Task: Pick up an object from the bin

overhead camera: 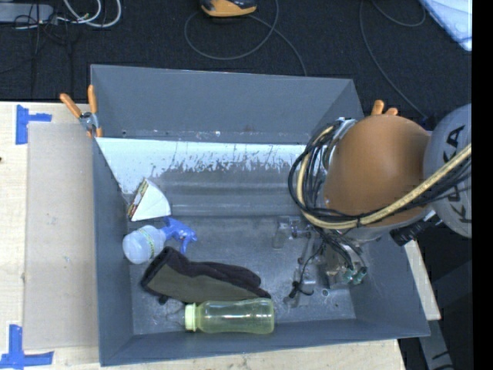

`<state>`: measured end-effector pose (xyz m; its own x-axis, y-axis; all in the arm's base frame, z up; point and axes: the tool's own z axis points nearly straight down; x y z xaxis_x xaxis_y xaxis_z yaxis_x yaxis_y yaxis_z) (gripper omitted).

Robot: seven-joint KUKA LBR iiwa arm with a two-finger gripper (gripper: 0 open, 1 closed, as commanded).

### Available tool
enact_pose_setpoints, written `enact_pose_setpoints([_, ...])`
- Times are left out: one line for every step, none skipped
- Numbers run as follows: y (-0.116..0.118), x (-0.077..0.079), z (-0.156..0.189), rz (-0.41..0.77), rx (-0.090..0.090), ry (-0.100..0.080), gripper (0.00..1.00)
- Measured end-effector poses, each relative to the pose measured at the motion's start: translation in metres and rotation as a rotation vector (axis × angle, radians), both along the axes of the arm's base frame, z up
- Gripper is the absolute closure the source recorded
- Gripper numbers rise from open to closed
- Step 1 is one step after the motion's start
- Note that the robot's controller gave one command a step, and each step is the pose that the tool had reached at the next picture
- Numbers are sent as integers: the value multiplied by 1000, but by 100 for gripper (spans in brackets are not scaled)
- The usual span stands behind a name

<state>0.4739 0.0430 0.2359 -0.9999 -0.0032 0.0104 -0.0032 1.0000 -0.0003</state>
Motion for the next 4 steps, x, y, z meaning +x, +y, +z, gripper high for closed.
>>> enact_pose_setpoints([0, 1, 4, -2, 1, -9, 0])
enact_pose_setpoints([23, 7, -42, 59, 1, -7, 0])
enact_pose_setpoints([72, 5, -77, 68, 0, -3, 0])
enact_pose_setpoints([82, 11, -93, 242, 4, -4, 0])
